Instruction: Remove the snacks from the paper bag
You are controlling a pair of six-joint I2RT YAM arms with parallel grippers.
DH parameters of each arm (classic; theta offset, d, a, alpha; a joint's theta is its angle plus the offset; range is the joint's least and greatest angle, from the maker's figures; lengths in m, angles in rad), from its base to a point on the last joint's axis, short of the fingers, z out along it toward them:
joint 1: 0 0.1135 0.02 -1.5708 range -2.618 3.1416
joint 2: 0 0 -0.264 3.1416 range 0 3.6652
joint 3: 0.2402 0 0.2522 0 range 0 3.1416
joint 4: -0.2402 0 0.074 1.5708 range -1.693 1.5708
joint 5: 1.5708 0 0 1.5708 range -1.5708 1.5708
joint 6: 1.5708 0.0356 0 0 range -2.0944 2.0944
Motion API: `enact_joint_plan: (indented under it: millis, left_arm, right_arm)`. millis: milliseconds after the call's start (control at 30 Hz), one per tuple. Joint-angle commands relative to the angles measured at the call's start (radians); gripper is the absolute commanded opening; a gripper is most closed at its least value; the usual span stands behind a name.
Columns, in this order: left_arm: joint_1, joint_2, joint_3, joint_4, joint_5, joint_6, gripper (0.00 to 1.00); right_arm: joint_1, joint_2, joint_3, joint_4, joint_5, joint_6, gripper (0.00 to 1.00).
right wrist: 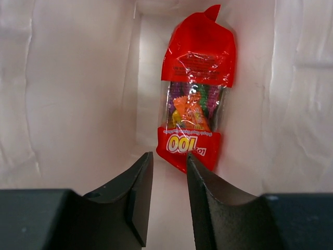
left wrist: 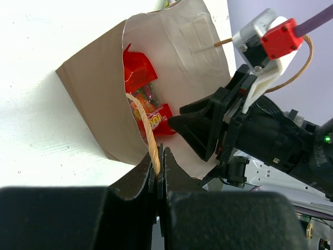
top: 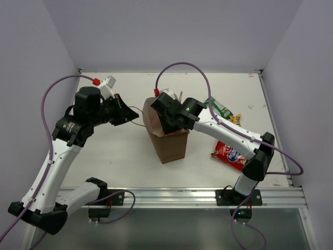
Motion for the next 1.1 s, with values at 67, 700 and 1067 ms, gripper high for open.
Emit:
enact_joint_plan:
  millis: [67,700,1067]
  left_arm:
    - [-0.002,-0.023,0.009,0.042,0.024,-0.005,0.01]
    - [-0.002,-0.030,0.005,0.031,0.020,0.001,0.01]
    - [-0.002,-0.029,0.008,0.030,0.021,0.003,0.01]
  right_arm:
    - [0.002,-0.034,-0.042,0.066,-0.030,-0.016,0.38]
    - [0.002,-0.029,-0.046,0.068,-0.049,-0.016,0.49]
    - [0.001,-0.021,-0.030,0.066,-0.052,-0.034,0.56]
